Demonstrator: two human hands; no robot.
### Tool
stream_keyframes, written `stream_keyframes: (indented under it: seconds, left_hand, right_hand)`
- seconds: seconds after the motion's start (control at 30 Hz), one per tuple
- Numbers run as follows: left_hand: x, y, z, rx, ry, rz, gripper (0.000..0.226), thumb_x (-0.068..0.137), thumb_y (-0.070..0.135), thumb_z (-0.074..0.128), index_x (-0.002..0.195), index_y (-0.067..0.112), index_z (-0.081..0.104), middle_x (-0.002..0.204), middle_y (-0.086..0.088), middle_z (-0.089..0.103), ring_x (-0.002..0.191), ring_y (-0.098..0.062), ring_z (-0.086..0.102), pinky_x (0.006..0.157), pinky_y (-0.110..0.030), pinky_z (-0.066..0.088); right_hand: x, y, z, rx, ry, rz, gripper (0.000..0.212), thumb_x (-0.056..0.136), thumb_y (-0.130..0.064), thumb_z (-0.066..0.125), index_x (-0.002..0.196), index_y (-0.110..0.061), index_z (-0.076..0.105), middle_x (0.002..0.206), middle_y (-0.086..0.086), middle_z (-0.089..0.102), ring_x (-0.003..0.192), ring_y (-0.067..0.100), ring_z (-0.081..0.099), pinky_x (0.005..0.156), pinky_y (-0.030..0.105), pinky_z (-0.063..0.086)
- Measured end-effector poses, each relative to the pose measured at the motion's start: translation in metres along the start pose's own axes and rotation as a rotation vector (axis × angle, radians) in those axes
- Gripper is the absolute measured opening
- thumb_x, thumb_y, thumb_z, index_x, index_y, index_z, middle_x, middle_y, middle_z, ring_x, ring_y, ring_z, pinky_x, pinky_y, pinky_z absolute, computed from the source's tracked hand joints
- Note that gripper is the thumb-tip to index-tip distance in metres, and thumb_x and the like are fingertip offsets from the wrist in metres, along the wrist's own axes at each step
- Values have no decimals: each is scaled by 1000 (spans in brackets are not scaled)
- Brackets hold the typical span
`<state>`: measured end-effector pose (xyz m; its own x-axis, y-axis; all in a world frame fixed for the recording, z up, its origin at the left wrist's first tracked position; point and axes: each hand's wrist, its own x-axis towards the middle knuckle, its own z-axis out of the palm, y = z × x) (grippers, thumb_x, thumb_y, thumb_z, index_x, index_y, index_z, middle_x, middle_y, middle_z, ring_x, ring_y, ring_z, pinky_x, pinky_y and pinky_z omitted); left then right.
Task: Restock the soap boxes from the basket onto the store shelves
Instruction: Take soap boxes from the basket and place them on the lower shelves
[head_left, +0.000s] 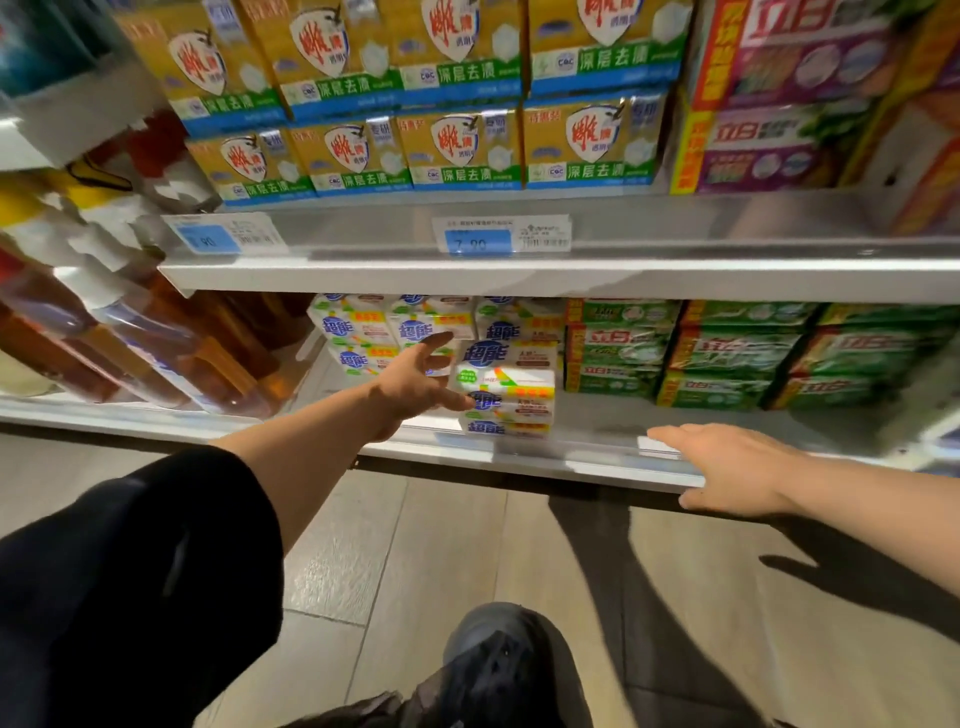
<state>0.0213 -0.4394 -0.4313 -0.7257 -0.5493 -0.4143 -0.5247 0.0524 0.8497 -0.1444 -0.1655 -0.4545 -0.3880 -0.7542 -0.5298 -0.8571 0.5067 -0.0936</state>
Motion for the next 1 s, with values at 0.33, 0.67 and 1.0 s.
stream_keyframes:
  seconds: [0.33,0.67,1.0]
  left_hand:
    - [-103,91,67,752,-217,79,51,86,15,72,130,4,50,121,-15,59,99,-26,58,82,-34,52]
    - [-255,239,336,643,-727,904,36,85,26,74,116,15,59,112,-2,65,98,-14,64,93,-35,52]
    - [-371,248,487,471,-961,1104,64,73,24,85,127,8,54,127,-8,57,117,-22,55,99,-33,45]
  right_hand:
    - [-183,21,-100,-34,106,2,60,88,-54,56,139,-24,43,139,-5,50,120,12,51,100,24,39]
    - [-511,102,-68,-80,452,439,45,83,-47,61,122,-25,60,108,-3,69,95,15,64,74,18,39]
    - [-667,108,40,62,516,815,56,79,-43,71,127,-18,57,124,4,59,114,23,55,94,21,34]
